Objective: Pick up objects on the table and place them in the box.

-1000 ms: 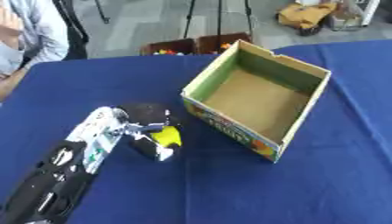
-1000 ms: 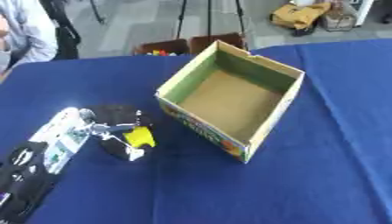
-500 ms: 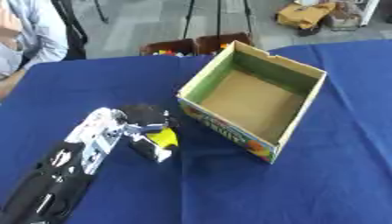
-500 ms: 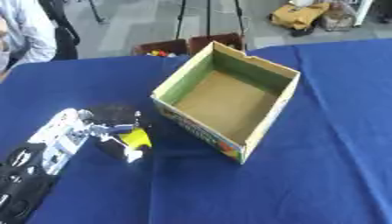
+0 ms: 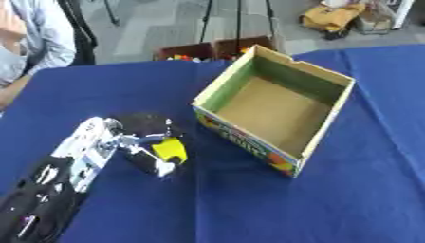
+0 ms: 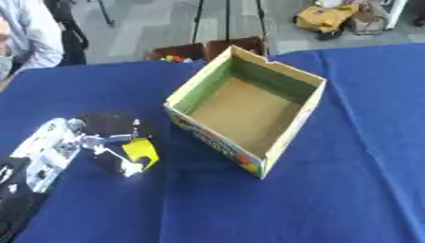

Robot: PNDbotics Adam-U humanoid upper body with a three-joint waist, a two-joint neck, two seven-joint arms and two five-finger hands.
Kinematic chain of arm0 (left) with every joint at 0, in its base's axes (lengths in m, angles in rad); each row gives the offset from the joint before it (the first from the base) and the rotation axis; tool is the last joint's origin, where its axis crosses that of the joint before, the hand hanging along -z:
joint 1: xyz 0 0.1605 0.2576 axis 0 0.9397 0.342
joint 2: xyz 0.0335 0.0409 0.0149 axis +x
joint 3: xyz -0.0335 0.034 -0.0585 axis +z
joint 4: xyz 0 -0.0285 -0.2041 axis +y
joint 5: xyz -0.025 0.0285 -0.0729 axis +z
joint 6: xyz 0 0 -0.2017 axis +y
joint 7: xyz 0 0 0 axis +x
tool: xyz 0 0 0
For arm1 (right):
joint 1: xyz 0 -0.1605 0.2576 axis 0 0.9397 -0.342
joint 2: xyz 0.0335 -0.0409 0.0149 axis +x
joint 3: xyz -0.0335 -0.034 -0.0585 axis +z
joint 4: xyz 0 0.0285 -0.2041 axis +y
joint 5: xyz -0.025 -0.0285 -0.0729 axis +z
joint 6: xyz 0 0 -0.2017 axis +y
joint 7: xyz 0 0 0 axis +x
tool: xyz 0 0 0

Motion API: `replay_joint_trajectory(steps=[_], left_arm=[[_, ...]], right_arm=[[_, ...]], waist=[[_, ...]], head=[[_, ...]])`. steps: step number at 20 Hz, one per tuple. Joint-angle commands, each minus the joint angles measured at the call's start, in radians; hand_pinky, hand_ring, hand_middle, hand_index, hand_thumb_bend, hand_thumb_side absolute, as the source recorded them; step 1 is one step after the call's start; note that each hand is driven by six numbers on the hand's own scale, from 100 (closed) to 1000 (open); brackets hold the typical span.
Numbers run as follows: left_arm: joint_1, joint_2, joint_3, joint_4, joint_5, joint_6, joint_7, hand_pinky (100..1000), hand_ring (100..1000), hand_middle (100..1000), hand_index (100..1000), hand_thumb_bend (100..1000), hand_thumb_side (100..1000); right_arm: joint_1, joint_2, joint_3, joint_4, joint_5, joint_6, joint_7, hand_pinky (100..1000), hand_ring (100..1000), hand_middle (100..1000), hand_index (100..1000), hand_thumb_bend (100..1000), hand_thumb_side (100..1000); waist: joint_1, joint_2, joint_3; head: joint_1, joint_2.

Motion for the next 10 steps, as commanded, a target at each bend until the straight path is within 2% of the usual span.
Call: replay_joint_trajectory(steps=[1,10], left_arm=[[-0.019,0.039,0.019,-0.039,0.012,-0.089,-0.080,108,434,690,919,100,510],[-0.018,0.044,0.030,-0.080,0.036,-0.074,-0.057,114,436,661,892,100,511]], right_arm=[[-0.009,-0.012,-0.010,-0.017,0.006,-0.001,-0.005,786,780,602,817,100,497],[-0.008,-0.010,-0.010,-0.017,0.005,0.000,-0.004,787,780,599,817,100,499]], waist=[[0.004,-0.012,-0.001],[0.003,-0.010,0.001]], head=[[-0.001,-0.011],[0.000,-0.018]])
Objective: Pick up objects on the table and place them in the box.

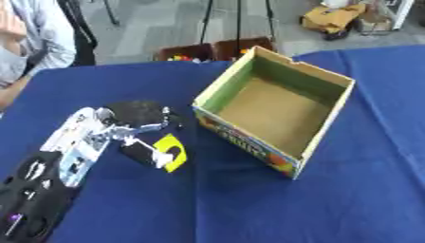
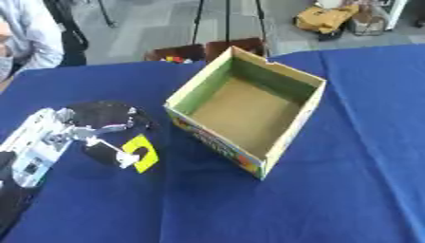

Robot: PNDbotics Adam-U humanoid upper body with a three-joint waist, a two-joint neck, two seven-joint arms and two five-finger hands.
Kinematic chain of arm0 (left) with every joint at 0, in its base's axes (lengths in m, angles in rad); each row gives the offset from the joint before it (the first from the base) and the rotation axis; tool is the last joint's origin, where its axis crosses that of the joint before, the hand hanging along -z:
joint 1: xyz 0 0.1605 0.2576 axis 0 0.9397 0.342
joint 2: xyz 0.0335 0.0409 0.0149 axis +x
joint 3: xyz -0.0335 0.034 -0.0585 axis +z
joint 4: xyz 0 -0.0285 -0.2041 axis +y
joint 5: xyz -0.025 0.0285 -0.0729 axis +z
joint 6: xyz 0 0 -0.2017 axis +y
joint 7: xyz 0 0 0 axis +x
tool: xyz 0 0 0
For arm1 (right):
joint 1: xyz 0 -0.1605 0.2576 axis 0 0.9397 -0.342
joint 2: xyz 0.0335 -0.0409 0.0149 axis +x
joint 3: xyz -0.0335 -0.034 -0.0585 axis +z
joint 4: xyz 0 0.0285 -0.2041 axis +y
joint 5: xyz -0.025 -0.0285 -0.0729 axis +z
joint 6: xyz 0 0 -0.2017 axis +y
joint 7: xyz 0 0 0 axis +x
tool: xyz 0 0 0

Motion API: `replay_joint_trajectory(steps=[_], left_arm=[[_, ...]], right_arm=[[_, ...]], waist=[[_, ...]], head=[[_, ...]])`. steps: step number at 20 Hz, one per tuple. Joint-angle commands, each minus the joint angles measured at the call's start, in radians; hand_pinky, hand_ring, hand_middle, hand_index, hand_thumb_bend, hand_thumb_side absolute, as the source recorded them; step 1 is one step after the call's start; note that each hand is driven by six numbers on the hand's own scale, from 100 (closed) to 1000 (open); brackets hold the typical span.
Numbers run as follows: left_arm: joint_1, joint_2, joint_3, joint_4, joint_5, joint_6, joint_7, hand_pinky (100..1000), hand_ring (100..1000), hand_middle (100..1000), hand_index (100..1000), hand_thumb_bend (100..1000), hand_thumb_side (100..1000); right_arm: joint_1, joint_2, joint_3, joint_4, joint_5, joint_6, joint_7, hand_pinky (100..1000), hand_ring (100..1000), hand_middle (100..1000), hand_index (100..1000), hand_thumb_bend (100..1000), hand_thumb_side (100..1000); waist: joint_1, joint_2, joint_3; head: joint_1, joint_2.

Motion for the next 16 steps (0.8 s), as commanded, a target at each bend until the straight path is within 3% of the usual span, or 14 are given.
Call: replay_joint_trajectory(steps=[1,3,4,5,7,16], left_arm=[[-0.018,0.032,0.016,-0.023,0.021,-0.062,-0.069,134,449,657,887,100,537],[-0.020,0.028,0.013,-0.023,0.027,-0.060,-0.078,155,462,674,903,100,606],[-0.021,0.026,0.012,-0.023,0.024,-0.063,-0.086,176,473,695,916,100,705],[-0.022,0.026,0.013,-0.026,0.016,-0.069,-0.092,208,486,727,933,180,875],[-0.024,0.029,0.021,-0.041,-0.023,-0.090,-0.087,240,503,751,937,205,1000],[-0.009,0.020,0.037,0.004,-0.170,-0.144,-0.026,321,604,807,962,231,1000]], right_arm=[[-0.008,-0.010,-0.009,-0.017,0.003,0.000,-0.001,787,780,598,817,100,500],[-0.008,-0.010,-0.009,-0.017,0.002,0.001,0.001,787,780,597,817,100,501],[-0.008,-0.010,-0.009,-0.017,0.002,0.001,0.002,787,780,597,817,100,501],[-0.008,-0.010,-0.009,-0.017,0.002,0.000,0.002,787,779,596,817,100,501],[-0.009,-0.010,-0.009,-0.017,0.002,0.000,0.003,787,779,595,817,100,501],[-0.006,-0.010,-0.008,-0.017,-0.002,0.000,0.011,787,778,590,816,100,502]], waist=[[0.003,-0.010,0.001],[0.003,-0.008,0.000],[0.003,-0.008,-0.001],[0.002,-0.007,-0.001],[0.002,-0.006,0.000],[0.004,-0.005,0.003]], head=[[0.001,-0.011],[0.002,-0.010],[0.002,-0.010],[0.002,-0.010],[0.002,-0.009],[0.001,-0.010]])
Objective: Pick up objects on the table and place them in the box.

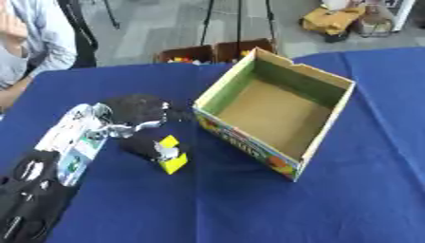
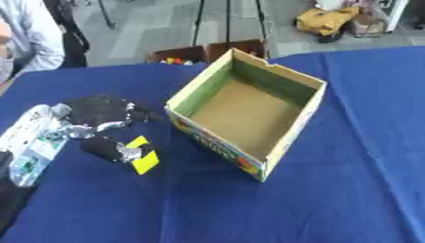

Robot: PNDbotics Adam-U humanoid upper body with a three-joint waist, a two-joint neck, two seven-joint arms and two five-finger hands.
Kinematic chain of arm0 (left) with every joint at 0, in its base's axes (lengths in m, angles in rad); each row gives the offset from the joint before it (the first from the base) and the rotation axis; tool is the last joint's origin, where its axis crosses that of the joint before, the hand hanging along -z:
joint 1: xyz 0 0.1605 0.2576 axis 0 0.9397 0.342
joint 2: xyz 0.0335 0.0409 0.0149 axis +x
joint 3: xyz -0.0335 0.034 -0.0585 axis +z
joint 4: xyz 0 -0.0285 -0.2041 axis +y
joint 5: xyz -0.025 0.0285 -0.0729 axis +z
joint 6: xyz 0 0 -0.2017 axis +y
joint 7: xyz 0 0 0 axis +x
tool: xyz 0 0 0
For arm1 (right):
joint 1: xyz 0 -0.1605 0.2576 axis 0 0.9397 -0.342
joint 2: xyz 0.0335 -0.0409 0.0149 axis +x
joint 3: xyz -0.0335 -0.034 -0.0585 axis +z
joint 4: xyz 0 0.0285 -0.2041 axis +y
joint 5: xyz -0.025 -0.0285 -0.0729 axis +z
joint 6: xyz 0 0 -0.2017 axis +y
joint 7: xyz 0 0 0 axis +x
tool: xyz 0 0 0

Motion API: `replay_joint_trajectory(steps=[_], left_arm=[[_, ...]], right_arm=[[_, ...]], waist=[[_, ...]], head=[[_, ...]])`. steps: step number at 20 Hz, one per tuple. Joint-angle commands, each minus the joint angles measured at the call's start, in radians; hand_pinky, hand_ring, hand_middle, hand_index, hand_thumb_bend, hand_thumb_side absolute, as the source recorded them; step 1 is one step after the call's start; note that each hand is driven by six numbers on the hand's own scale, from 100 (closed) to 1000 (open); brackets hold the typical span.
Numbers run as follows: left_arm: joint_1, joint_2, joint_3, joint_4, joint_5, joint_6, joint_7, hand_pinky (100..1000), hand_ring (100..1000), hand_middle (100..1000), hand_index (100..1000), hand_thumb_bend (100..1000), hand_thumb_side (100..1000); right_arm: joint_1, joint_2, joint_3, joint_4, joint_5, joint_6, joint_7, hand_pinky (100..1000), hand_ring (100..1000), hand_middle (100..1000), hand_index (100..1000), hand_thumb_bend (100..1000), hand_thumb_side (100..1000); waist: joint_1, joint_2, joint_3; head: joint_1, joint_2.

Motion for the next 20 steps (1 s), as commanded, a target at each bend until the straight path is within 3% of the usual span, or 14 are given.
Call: replay_joint_trajectory(steps=[1,4,11,12,13,14,15,16,20], left_arm=[[-0.011,0.020,0.018,0.016,-0.035,-0.098,-0.079,335,611,815,963,223,1000],[-0.009,0.020,0.023,0.024,-0.074,-0.107,-0.072,354,625,824,952,225,1000],[-0.005,0.015,0.031,0.058,-0.141,-0.140,-0.064,300,571,727,926,465,1000],[-0.006,0.012,0.036,0.066,-0.141,-0.141,-0.065,287,557,694,937,577,1000],[-0.006,0.008,0.042,0.072,-0.137,-0.143,-0.067,285,554,686,941,607,1000],[-0.007,0.005,0.049,0.076,-0.131,-0.143,-0.071,275,545,658,940,802,1000],[-0.008,0.003,0.056,0.079,-0.125,-0.144,-0.077,273,543,652,938,846,1000],[-0.009,0.001,0.061,0.081,-0.122,-0.144,-0.083,259,529,628,928,976,1000],[-0.012,-0.006,0.079,0.078,-0.129,-0.131,-0.089,228,509,573,893,948,1000]], right_arm=[[-0.006,-0.010,-0.008,-0.017,-0.002,-0.001,0.005,787,778,590,817,100,501],[-0.004,-0.010,-0.008,-0.017,-0.003,-0.001,0.006,787,778,590,817,100,502],[0.000,-0.007,-0.009,-0.017,-0.003,0.001,0.007,787,779,588,811,100,499],[0.001,-0.007,-0.010,-0.017,-0.003,0.001,0.007,788,780,588,810,100,499],[0.002,-0.006,-0.011,-0.017,-0.002,0.001,0.007,787,780,588,809,100,500],[0.002,-0.006,-0.012,-0.017,0.000,0.000,0.006,787,780,588,808,100,500],[0.003,-0.006,-0.012,-0.017,0.002,0.000,0.006,787,780,588,808,100,500],[0.004,-0.006,-0.012,-0.017,0.003,-0.001,0.005,787,779,588,807,100,500],[0.006,-0.004,-0.012,-0.017,0.005,-0.001,0.004,788,780,585,805,100,502]], waist=[[0.004,-0.005,0.002],[0.004,-0.006,0.005],[0.005,-0.009,0.006],[0.005,-0.009,0.006],[0.005,-0.010,0.006],[0.004,-0.010,0.007],[0.004,-0.011,0.008],[0.004,-0.011,0.008],[0.004,-0.011,0.008]], head=[[0.001,-0.009],[0.000,-0.007],[0.002,-0.004],[0.003,-0.004],[0.003,-0.004],[0.002,-0.004],[0.002,-0.004],[0.003,-0.004],[0.007,-0.003]])
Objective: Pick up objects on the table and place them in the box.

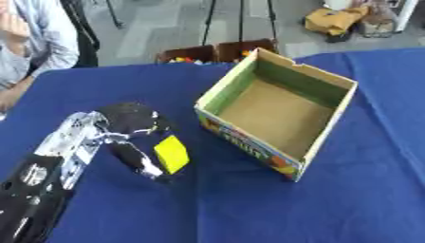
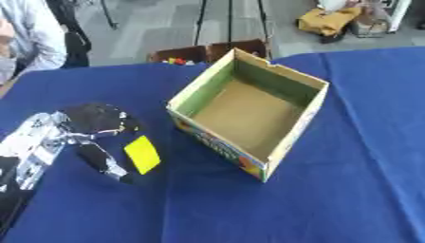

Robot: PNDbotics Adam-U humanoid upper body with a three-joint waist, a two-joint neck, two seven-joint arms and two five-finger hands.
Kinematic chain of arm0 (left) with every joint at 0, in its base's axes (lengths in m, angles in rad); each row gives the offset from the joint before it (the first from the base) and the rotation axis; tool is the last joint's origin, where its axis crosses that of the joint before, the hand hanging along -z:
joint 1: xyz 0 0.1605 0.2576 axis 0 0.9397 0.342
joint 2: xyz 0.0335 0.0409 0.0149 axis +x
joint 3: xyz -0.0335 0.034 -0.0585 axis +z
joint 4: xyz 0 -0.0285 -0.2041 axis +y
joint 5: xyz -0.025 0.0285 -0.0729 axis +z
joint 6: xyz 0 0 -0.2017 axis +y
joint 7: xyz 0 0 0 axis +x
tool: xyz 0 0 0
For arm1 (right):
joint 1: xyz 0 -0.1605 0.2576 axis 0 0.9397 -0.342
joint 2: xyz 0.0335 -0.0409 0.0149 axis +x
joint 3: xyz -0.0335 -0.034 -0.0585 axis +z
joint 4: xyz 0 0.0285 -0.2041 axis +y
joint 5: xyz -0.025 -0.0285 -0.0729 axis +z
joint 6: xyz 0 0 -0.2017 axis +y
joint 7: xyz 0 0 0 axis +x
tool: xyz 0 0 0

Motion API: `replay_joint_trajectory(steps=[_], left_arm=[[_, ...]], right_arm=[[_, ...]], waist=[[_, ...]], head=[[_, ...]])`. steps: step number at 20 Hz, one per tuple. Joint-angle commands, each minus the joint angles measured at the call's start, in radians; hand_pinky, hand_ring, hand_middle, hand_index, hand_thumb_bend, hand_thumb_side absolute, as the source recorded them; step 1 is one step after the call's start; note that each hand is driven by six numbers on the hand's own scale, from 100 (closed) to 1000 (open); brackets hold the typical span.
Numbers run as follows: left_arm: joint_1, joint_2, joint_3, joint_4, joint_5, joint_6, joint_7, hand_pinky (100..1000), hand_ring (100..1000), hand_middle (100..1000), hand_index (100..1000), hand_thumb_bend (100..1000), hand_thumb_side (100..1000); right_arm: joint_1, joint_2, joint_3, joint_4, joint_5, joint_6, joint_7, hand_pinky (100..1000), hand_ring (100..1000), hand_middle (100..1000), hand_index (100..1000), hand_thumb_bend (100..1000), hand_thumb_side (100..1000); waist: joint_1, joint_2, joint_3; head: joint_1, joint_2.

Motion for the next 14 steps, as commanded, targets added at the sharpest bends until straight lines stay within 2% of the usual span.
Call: replay_joint_trajectory(steps=[1,7,9,10,14], left_arm=[[-0.020,0.007,0.030,-0.008,-0.004,-0.094,-0.110,227,508,571,892,943,1000],[-0.019,-0.012,0.058,0.038,-0.037,-0.028,-0.064,206,497,554,822,874,1000],[-0.020,-0.019,0.063,0.064,-0.036,-0.014,-0.058,189,490,556,787,816,1000],[-0.022,-0.022,0.066,0.074,-0.035,-0.007,-0.056,180,485,565,757,728,1000],[-0.026,-0.031,0.070,0.101,-0.037,0.022,-0.045,176,480,574,735,639,1000]], right_arm=[[-0.008,-0.011,-0.006,-0.017,0.004,-0.001,0.000,788,780,585,805,100,502],[-0.005,-0.011,-0.008,-0.017,0.005,-0.002,0.001,788,780,583,805,100,505],[-0.004,-0.010,-0.008,-0.017,0.005,-0.002,0.002,788,780,582,806,100,505],[-0.004,-0.010,-0.008,-0.017,0.005,-0.001,0.002,789,780,581,806,100,505],[-0.003,-0.009,-0.009,-0.017,0.006,-0.001,0.004,789,781,578,806,100,507]], waist=[[0.004,-0.011,0.000],[0.003,-0.009,-0.003],[0.003,-0.009,-0.003],[0.003,-0.009,-0.004],[0.003,-0.006,-0.007]], head=[[0.006,-0.002],[0.007,-0.001],[0.008,0.000],[0.009,0.000],[0.011,0.000]])
